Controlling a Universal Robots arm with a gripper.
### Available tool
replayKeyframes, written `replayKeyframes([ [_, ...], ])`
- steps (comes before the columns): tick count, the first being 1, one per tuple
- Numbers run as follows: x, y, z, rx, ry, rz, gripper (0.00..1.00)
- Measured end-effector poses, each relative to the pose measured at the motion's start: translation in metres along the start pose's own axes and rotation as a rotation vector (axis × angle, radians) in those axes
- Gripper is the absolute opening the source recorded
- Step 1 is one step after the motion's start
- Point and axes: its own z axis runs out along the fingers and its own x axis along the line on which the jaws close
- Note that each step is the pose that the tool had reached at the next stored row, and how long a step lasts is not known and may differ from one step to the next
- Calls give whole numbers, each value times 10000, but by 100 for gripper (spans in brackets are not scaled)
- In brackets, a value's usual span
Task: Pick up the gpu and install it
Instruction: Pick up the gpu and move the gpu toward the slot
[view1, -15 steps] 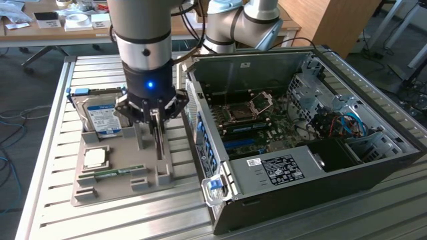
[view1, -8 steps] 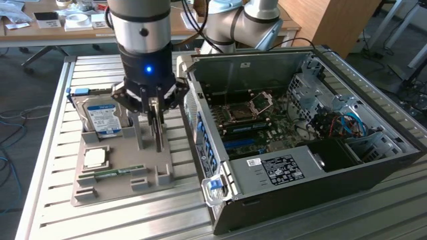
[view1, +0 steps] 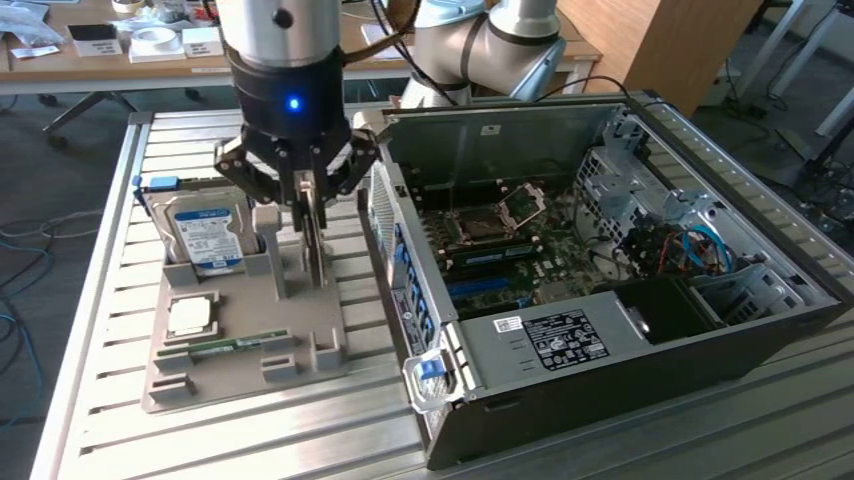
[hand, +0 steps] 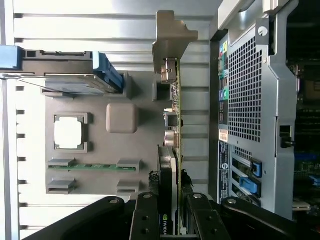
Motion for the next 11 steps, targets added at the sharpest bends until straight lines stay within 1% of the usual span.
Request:
replayKeyframes([
  [5, -2, 7, -176, -1, 1, -35, 27],
  [11, -4, 13, -321, -1, 2, -67, 27],
])
